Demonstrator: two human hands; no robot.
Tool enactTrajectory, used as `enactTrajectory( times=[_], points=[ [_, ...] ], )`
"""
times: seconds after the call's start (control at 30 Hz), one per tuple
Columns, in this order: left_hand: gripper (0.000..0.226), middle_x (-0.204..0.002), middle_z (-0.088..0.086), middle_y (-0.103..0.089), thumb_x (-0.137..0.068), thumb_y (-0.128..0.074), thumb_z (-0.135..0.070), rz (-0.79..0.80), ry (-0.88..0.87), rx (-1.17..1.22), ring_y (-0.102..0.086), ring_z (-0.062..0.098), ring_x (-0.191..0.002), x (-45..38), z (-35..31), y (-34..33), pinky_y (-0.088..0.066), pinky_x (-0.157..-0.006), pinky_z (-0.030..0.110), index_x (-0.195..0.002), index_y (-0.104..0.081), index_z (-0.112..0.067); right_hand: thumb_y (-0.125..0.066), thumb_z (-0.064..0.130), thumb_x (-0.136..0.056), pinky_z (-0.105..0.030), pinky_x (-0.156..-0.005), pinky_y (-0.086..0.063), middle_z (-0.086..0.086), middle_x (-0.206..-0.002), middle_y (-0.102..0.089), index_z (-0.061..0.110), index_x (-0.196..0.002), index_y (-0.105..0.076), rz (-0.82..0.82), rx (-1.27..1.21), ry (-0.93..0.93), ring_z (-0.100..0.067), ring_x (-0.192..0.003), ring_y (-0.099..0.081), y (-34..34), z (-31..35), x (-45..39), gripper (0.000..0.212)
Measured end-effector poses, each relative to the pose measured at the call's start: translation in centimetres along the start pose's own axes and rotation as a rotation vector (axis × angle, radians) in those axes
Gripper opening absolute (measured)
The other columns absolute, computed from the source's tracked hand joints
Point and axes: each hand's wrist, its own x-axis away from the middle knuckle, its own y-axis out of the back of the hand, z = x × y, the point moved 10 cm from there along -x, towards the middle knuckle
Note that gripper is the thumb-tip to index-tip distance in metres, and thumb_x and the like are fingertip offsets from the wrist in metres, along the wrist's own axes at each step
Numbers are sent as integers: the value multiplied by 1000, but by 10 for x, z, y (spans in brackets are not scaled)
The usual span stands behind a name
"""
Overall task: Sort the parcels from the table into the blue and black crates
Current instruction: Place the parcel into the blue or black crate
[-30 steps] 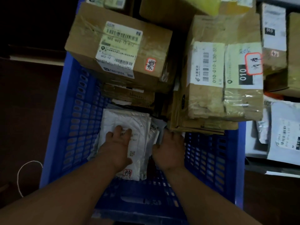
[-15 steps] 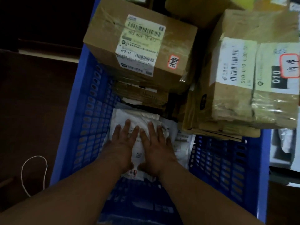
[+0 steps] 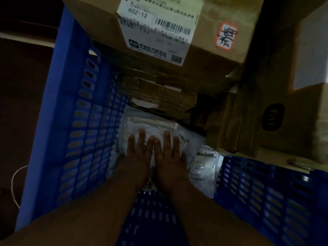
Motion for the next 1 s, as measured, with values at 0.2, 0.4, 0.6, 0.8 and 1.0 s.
enactTrajectory(
  times=[0.2,0.4,0.6,0.8,1.0],
  points=[
    [141,-114,6,70,-72,-69,-70,-26,0,22,42,39,-134,-14,4,-5,3,-110,69,-129,51,-24,-58,39,-95,-61,-115,10,4,-137,60,33,-138,38,16,-7,-10,-31,-135,46,-1,-2,-8,105],
    [136,-127,-1,58,-77,-77,-52,28,10,27,29,34,-143,6,6,10,-12,-115,66,-130,46,-29,-57,63,-84,-55,-120,8,6,-155,39,38,-146,28,-45,-55,75,-23,-145,31,30,-8,21,108],
    [136,-145,6,50,-77,-77,-48,5,65,-77,21,39,-145,22,5,15,-13,-115,64,-139,42,-25,-53,81,-73,-56,-121,-7,-2,-163,18,40,-150,24,24,-223,-288,-29,-151,12,23,-81,50,116],
    [134,-145,7,51,-79,-75,-49,-32,95,-54,20,40,-145,30,2,17,-15,-114,65,-138,43,-24,-45,88,-61,-56,-121,-9,-5,-164,15,44,-148,25,116,-328,-352,-29,-151,9,8,-80,38,120],
    [134,-133,-5,52,-76,-73,-58,-106,106,20,19,36,-146,71,-6,35,-14,-116,63,-127,47,-29,-32,79,-81,-57,-120,5,3,-162,11,39,-154,10,69,-283,-331,-24,-151,10,45,-61,81,94]
  ],
)
